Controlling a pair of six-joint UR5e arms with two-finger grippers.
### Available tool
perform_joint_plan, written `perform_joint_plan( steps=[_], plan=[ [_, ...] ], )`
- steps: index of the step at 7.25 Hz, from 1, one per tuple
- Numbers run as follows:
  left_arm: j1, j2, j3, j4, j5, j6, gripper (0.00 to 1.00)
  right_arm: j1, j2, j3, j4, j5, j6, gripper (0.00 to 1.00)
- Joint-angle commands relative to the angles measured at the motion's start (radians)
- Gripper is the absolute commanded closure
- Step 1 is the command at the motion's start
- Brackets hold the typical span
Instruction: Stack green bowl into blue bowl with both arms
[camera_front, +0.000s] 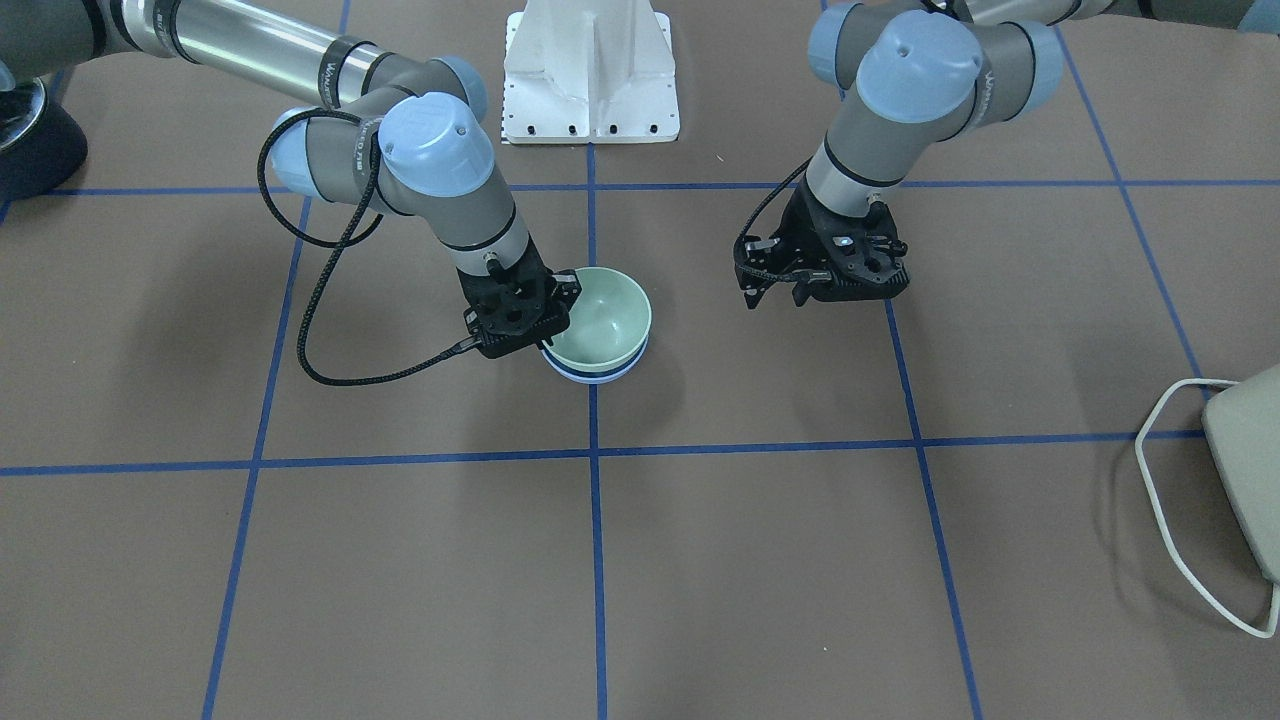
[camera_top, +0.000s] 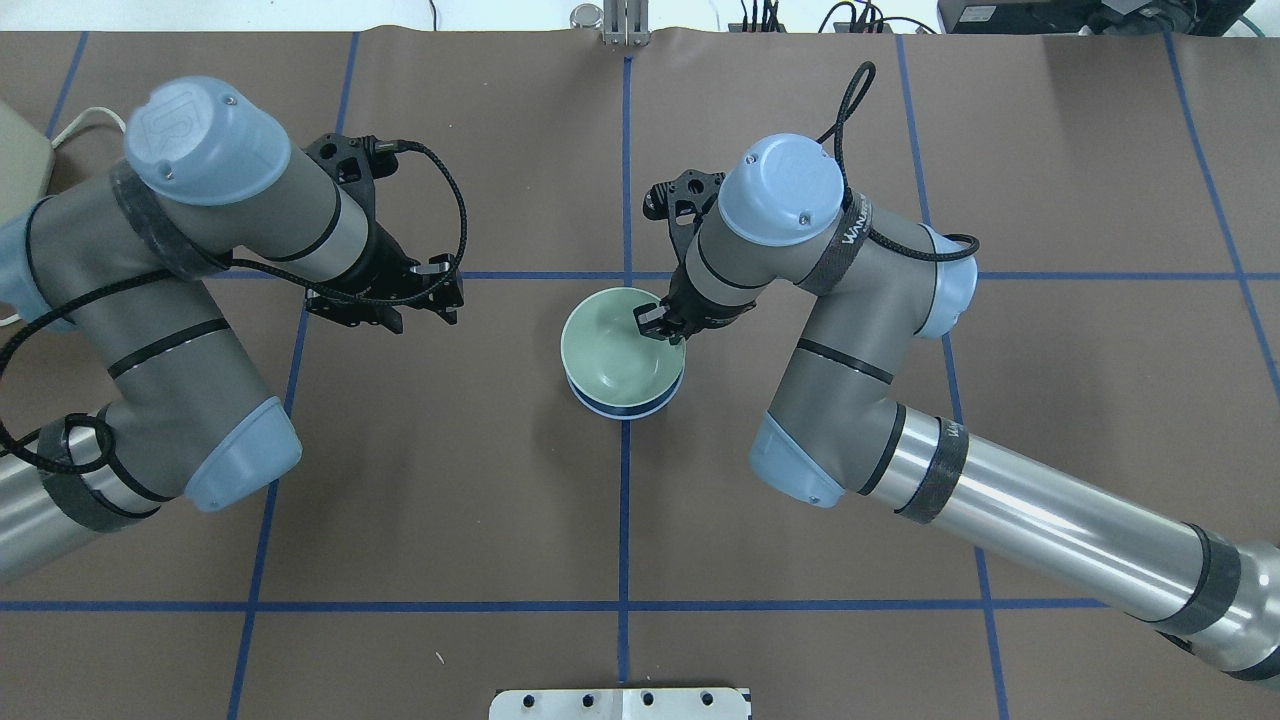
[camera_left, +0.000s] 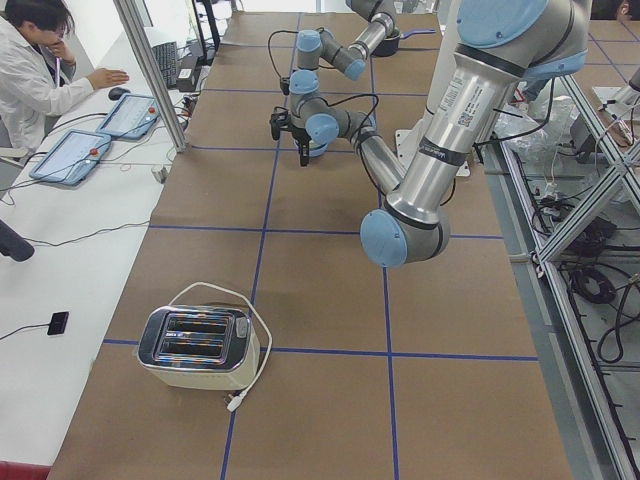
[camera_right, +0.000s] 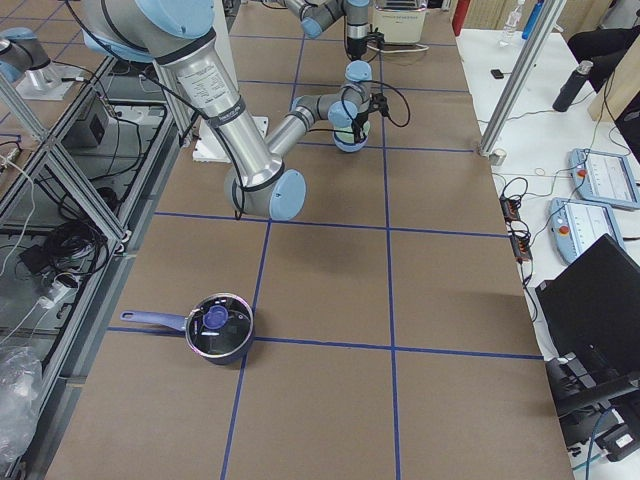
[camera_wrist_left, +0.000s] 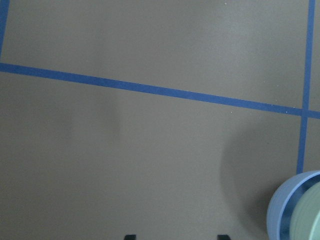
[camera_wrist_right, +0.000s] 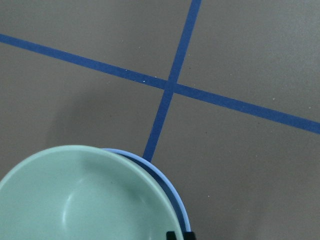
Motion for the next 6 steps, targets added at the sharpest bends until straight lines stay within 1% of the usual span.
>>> perform_joint_plan(
  steps=[1, 5, 6],
  plan=[
    [0.001, 0.001, 0.0, -0.001, 0.0, -0.002, 0.37, -0.001, 0.0, -0.002, 0.0, -0.005, -0.001, 0.94],
    [0.001, 0.001, -0.003, -0.001, 0.0, -0.002, 0.37, -0.005, 0.002, -0.002, 0.0, -0.007, 0.003, 0.92],
    [0.001, 0.001, -0.001, -0.001, 0.0, -0.002, 0.37, -0.005, 0.002, -0.002, 0.0, -0.007, 0.003, 0.83]
  ],
)
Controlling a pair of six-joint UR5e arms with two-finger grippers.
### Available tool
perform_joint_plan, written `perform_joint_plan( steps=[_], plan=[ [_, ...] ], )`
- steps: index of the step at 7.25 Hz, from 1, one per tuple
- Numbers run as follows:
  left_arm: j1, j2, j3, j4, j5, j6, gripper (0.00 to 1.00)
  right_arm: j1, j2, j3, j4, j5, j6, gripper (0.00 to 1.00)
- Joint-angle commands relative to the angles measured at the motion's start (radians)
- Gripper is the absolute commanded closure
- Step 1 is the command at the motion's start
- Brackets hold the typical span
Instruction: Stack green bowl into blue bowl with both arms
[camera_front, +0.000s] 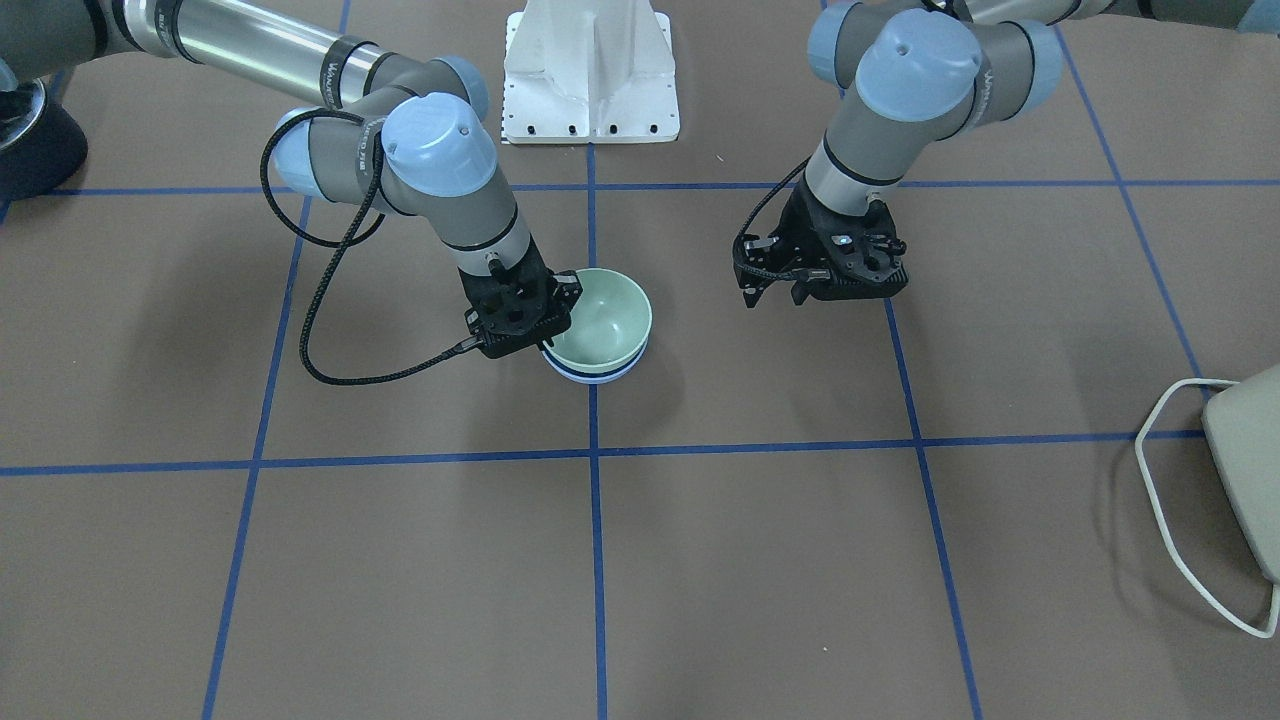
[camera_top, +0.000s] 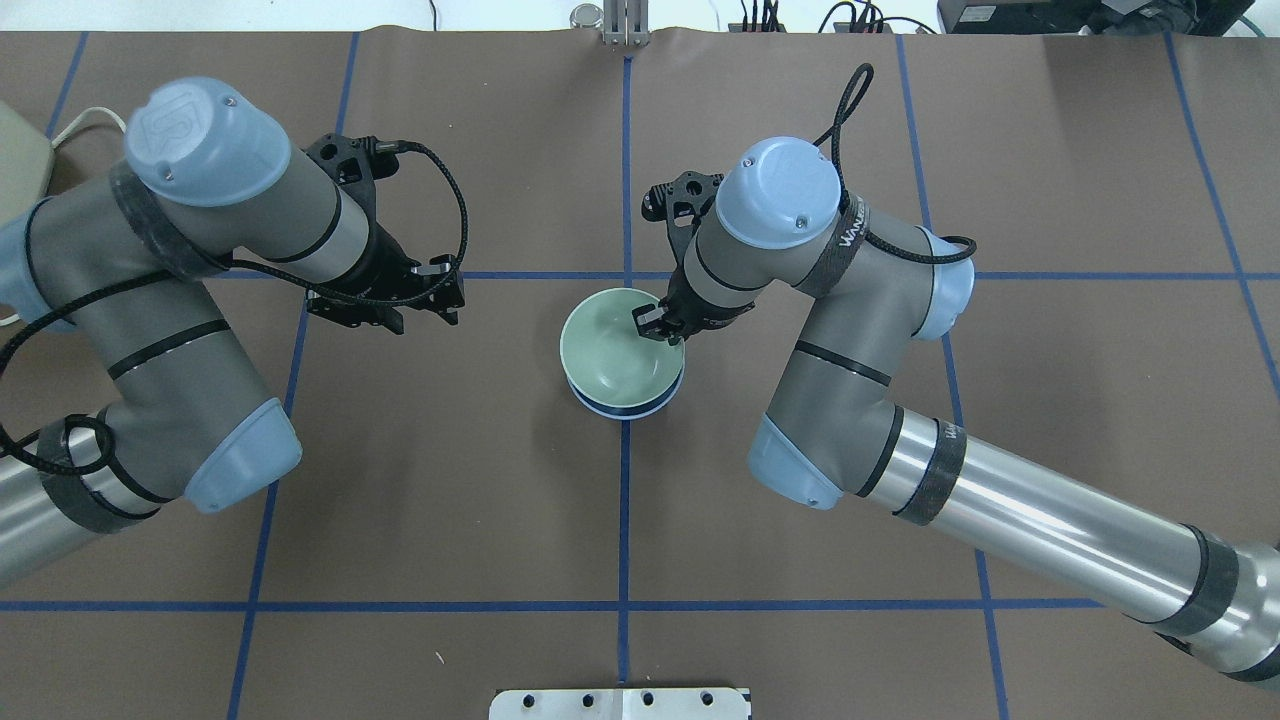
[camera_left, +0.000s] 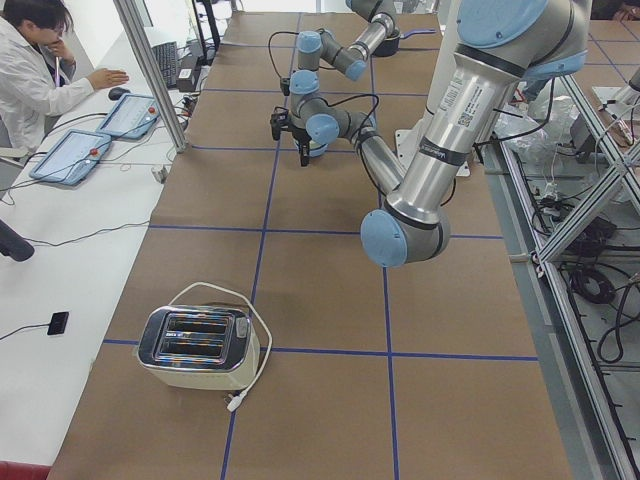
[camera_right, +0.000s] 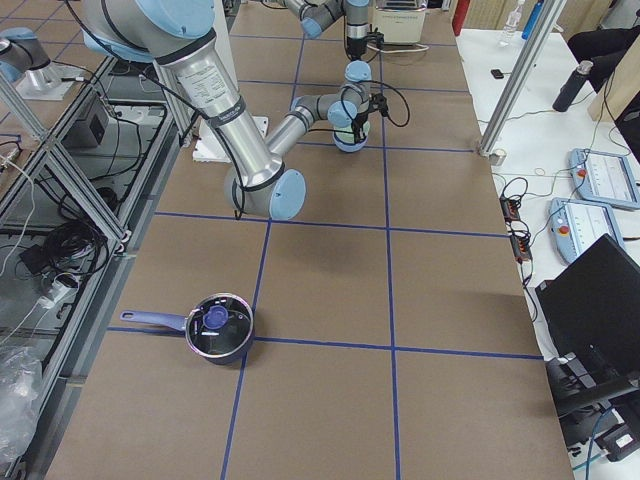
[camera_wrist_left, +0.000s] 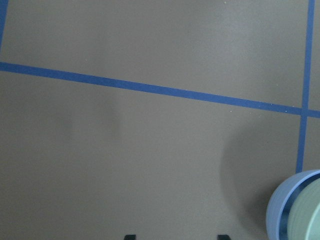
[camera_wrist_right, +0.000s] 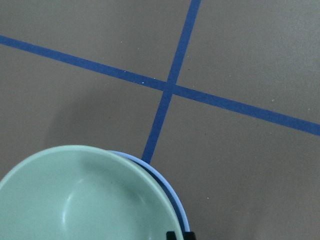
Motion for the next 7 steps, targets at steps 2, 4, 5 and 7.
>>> perform_joint_plan(
  steps=[2, 4, 5, 7],
  plan=[
    [0.0, 0.0, 0.001, 0.0, 0.0, 0.0, 0.37, -0.003, -0.003, -0.002, 0.002, 0.0, 0.0, 0.29],
    [0.0, 0.0, 0.002, 0.0, 0.002, 0.0, 0.37, -0.001, -0.003, 0.0, 0.002, -0.009, -0.003, 0.01],
    [0.0, 0.0, 0.002, 0.0, 0.002, 0.002, 0.37, -0.003, -0.003, 0.0, 0.002, -0.009, -0.003, 0.01],
    [-0.002, 0.0, 0.002, 0.0, 0.002, 0.002, 0.37, -0.001, -0.006, 0.002, 0.003, -0.009, -0.001, 0.01]
  ],
)
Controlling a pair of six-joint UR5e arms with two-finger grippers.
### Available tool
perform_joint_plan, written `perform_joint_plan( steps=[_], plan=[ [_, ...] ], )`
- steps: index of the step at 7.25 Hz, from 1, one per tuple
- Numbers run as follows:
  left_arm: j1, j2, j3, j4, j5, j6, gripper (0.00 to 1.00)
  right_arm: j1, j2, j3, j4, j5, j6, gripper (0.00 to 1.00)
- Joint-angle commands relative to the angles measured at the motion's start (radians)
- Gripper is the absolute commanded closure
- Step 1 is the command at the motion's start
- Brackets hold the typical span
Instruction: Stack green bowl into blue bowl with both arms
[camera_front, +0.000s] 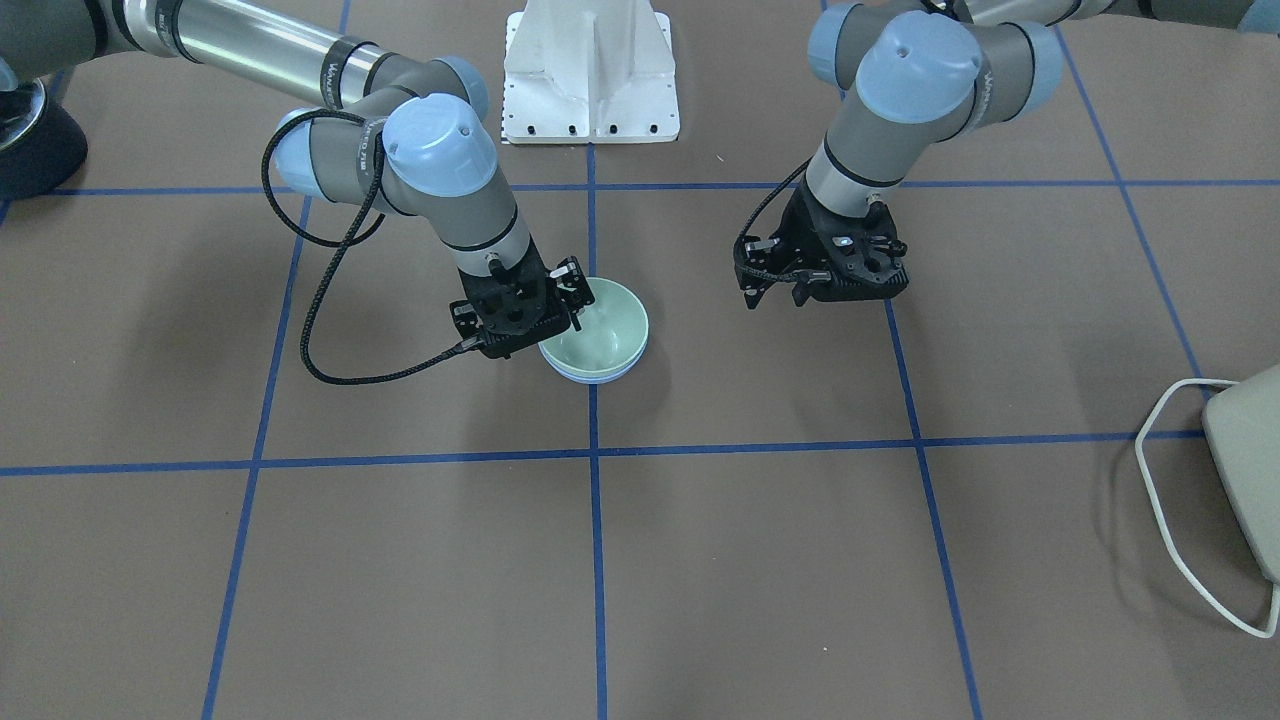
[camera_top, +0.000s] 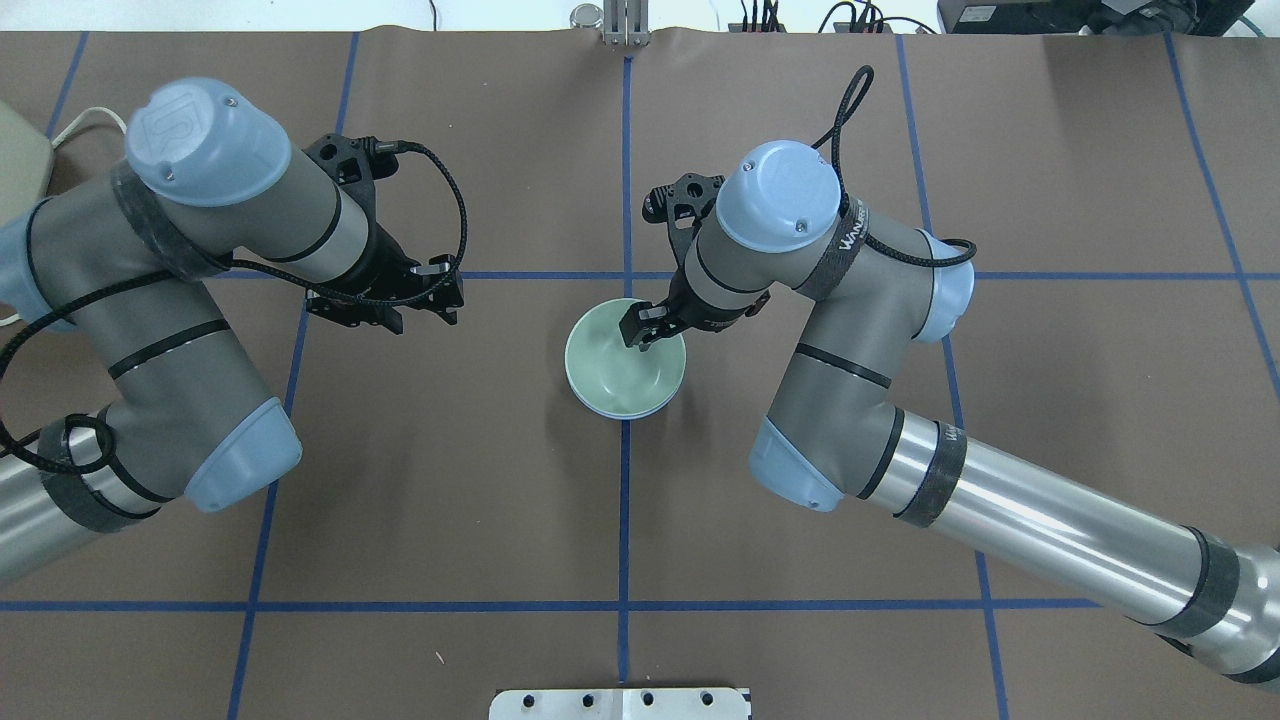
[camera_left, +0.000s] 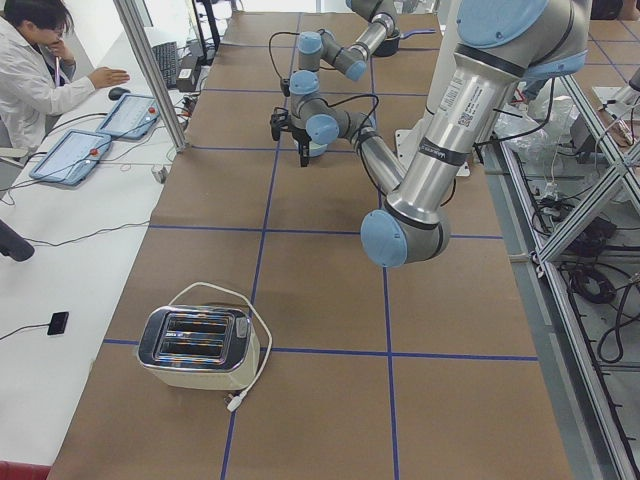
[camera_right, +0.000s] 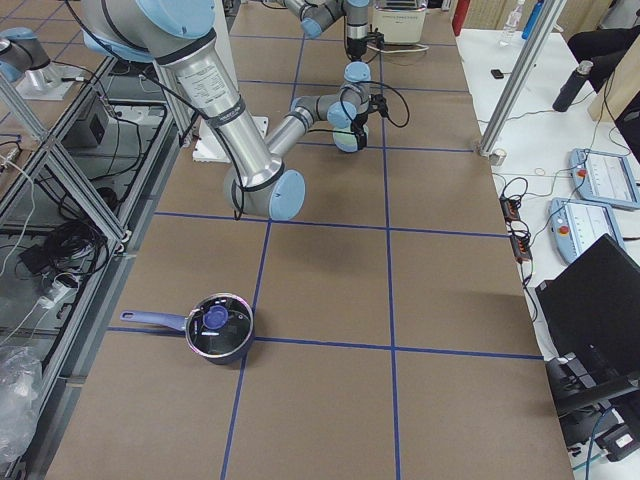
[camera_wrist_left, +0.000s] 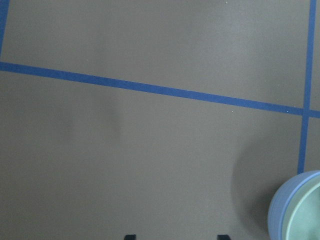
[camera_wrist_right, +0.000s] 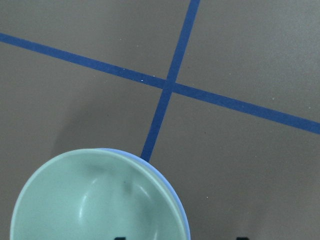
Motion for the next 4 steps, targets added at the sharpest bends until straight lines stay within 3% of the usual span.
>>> perform_joint_plan(
  steps=[1, 4],
  plan=[
    [-0.004, 0.0, 0.0, 0.0, 0.0, 0.0, 0.37, 0.004, -0.004, 0.01, 0.004, 0.0, 0.003, 0.01],
    [-0.025, 0.047, -0.029, -0.002, -0.011, 0.028, 0.33, 0.066, -0.116, 0.131, 0.004, 0.01, -0.006, 0.0]
  ],
)
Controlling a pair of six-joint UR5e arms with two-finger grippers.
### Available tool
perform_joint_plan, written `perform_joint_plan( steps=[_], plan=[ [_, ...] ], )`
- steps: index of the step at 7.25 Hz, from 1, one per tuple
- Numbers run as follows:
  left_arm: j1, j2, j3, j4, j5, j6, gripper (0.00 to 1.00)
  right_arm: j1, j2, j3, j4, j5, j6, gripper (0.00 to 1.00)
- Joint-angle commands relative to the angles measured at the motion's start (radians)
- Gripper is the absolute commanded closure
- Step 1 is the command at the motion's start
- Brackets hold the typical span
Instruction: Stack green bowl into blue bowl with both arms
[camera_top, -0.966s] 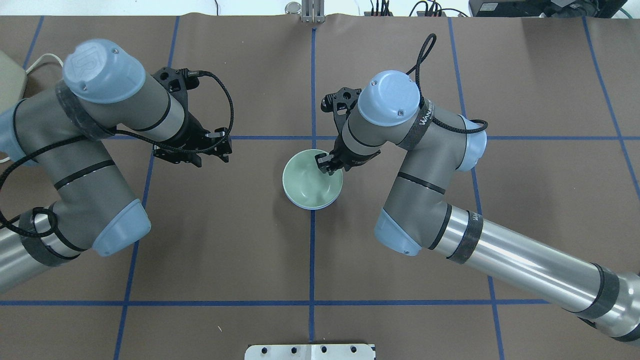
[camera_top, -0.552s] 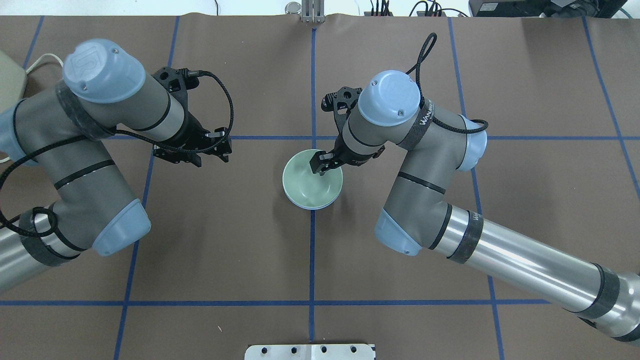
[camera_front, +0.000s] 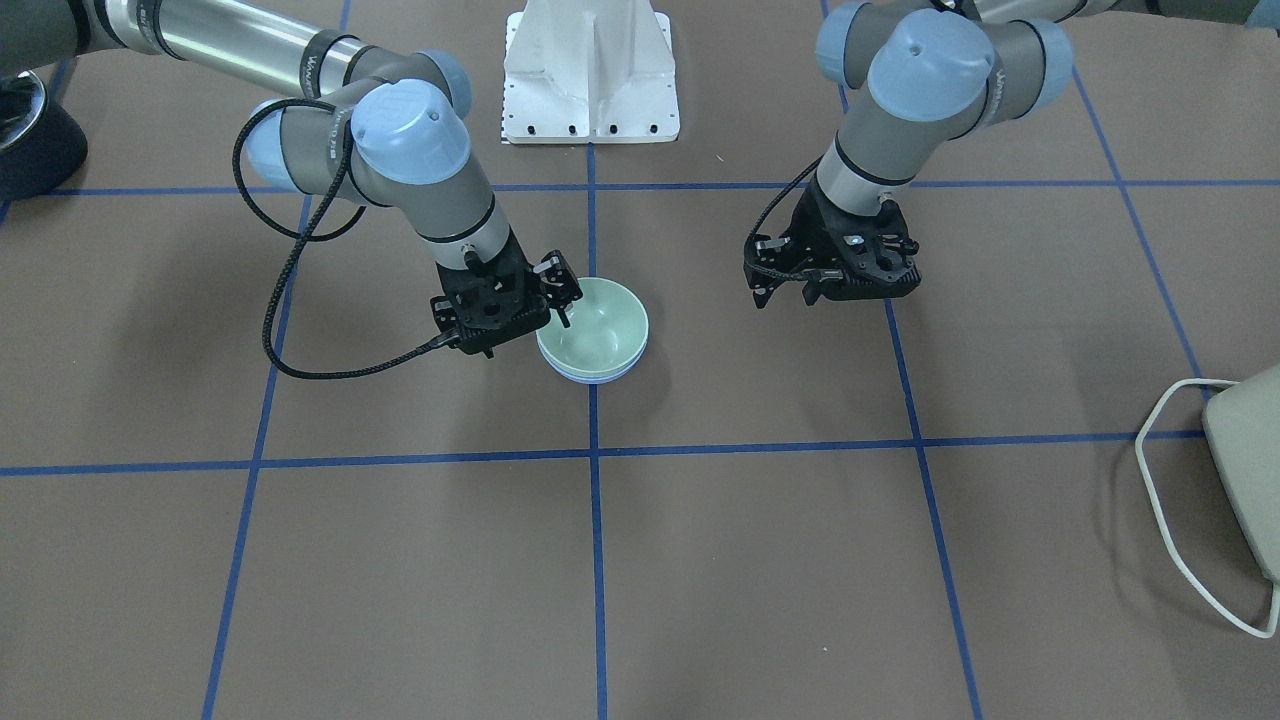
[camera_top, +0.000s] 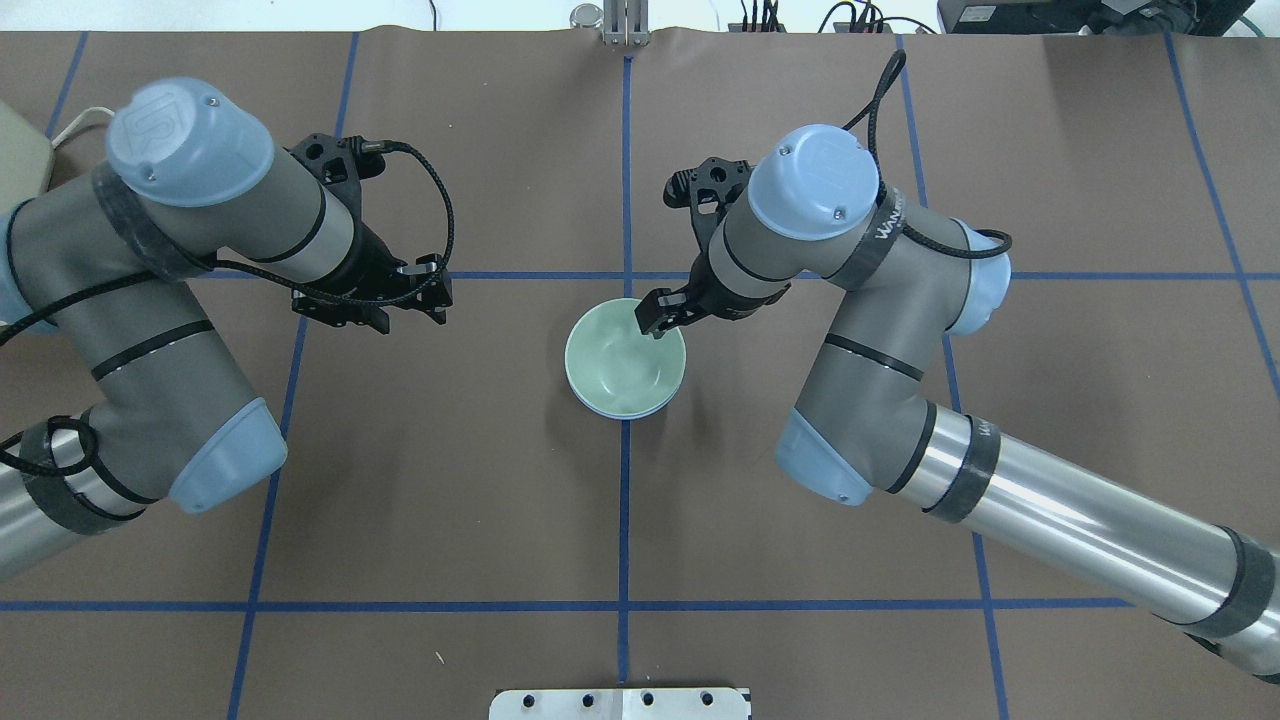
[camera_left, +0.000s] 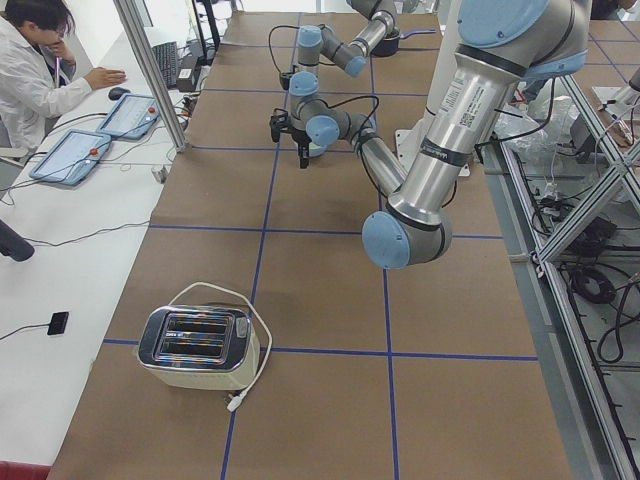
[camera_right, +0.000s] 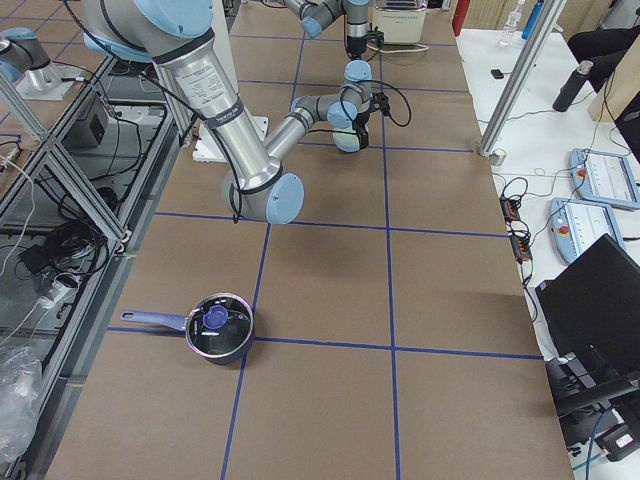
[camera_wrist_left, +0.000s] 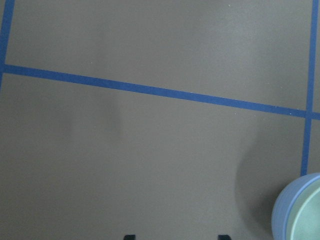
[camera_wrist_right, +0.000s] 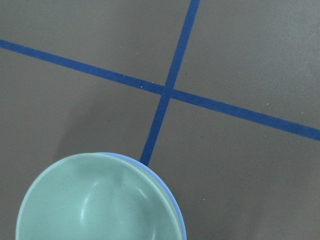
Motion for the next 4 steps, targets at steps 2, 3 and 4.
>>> perform_joint_plan(
  steps=[2, 3, 4],
  plan=[
    [-0.034, 0.053, -0.028, -0.002, -0.01, 0.115, 0.22, 0.067, -0.108, 0.108, 0.001, 0.004, -0.007, 0.0],
    [-0.066, 0.11, -0.065, -0.004, -0.011, 0.213, 0.13, 0.079, -0.124, 0.134, 0.001, 0.003, 0.002, 0.0],
    [-0.095, 0.159, -0.085, -0.005, -0.013, 0.289, 0.05, 0.109, -0.128, 0.15, -0.001, 0.007, 0.002, 0.0]
  ],
)
